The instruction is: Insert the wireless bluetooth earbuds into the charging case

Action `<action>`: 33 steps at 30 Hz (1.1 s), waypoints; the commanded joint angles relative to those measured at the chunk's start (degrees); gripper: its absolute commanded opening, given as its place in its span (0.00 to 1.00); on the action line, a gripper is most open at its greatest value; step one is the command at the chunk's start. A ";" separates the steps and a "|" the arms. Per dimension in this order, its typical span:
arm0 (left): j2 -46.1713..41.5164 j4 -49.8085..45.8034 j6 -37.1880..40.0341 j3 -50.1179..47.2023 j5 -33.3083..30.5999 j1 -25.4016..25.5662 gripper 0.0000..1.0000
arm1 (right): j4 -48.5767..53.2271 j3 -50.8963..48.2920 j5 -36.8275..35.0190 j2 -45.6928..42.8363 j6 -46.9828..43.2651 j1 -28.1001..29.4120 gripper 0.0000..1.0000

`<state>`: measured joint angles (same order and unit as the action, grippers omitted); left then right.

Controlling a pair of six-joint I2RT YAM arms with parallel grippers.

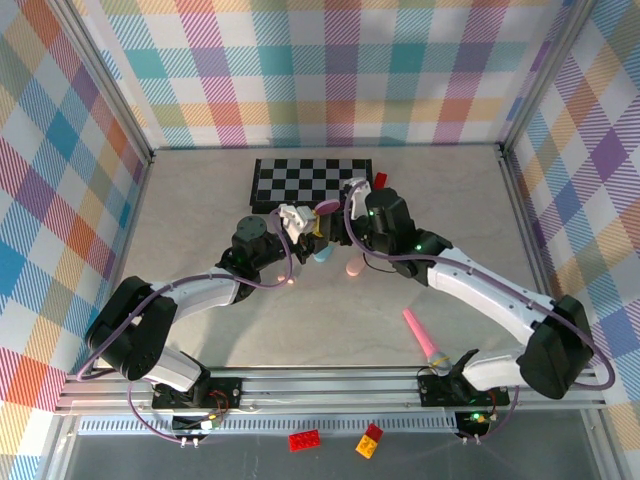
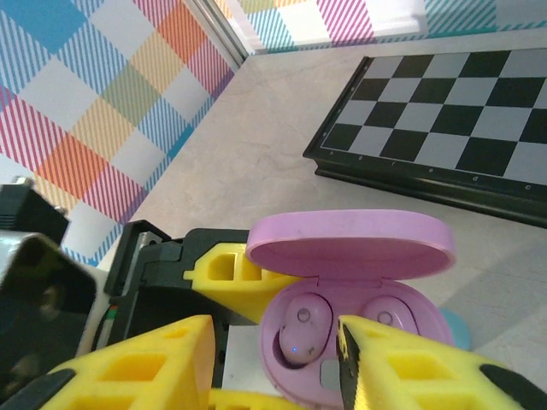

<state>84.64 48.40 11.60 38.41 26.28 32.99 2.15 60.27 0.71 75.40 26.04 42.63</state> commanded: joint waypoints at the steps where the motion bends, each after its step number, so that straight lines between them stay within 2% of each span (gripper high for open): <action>1: 0.09 3.29 -0.09 0.46 1.04 0.41 0.33 | -3.12 -0.42 2.04 -3.48 -1.29 -0.60 0.44; 7: -1.06 1.31 3.41 -0.53 3.54 0.41 0.33 | -1.74 2.94 4.24 -3.91 -0.97 -2.47 0.48; 11: -2.35 -0.28 4.88 -0.88 5.14 0.41 0.33 | 6.55 9.76 7.02 0.29 -0.25 -5.41 0.51; 17: -3.15 -2.11 5.82 -0.29 6.30 0.41 0.34 | 10.60 14.14 11.26 5.69 0.34 -7.55 0.52; 21: -3.09 -3.43 6.25 0.81 6.24 0.41 0.33 | 16.99 17.75 14.47 8.16 -1.08 -7.74 0.46; 27: -3.31 -3.20 5.57 1.58 5.37 0.41 0.33 | 20.50 16.11 14.26 6.38 -1.65 -7.83 0.33; 33: -3.08 -1.42 3.48 1.58 4.83 0.41 0.33 | 24.27 15.76 14.36 4.61 -5.33 -8.00 0.32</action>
<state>82.96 44.03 15.90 38.22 30.81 32.99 23.05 75.70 13.89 81.97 23.77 34.83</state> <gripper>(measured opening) 0.352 0.318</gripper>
